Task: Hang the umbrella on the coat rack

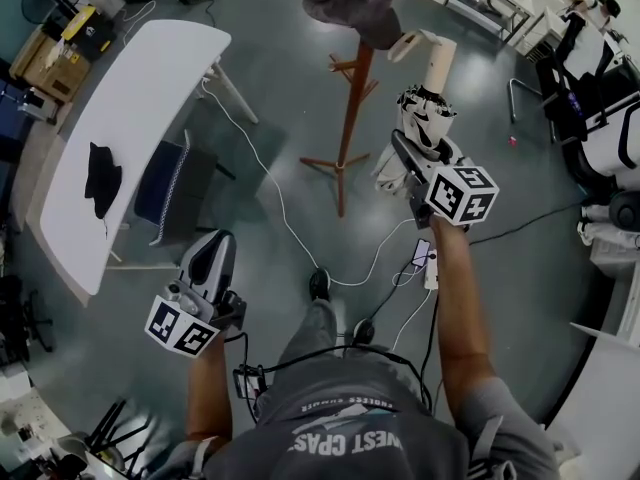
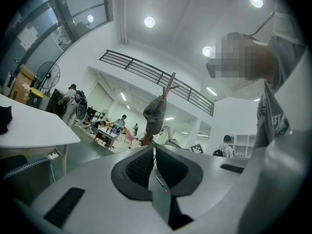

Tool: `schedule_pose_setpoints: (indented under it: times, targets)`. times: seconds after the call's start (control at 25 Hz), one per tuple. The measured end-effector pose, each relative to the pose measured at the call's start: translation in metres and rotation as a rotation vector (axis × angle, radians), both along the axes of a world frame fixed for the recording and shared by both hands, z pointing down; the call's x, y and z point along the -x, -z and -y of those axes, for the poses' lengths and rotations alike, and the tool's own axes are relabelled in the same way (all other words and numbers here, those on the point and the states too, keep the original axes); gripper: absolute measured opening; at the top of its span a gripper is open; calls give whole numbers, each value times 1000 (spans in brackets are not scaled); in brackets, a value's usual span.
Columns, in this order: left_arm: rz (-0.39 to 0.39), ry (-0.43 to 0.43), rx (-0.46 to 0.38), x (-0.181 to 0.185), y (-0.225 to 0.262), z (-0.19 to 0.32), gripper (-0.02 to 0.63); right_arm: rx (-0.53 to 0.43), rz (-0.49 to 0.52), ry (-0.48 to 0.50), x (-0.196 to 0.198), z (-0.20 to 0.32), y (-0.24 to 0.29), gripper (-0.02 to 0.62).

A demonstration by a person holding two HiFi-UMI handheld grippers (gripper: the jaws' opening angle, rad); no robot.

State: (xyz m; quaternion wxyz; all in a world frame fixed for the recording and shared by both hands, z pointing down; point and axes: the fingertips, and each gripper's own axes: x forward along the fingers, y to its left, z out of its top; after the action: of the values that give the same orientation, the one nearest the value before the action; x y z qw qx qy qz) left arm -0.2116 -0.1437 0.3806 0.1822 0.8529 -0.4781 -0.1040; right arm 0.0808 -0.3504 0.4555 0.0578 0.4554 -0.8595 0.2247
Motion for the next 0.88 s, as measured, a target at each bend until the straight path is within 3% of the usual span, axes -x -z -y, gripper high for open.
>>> schedule_pose_setpoints:
  times: [0.88]
  targets:
    - [-11, -20, 24, -12, -11, 13, 31, 6, -12, -37, -20, 31, -9, 290]
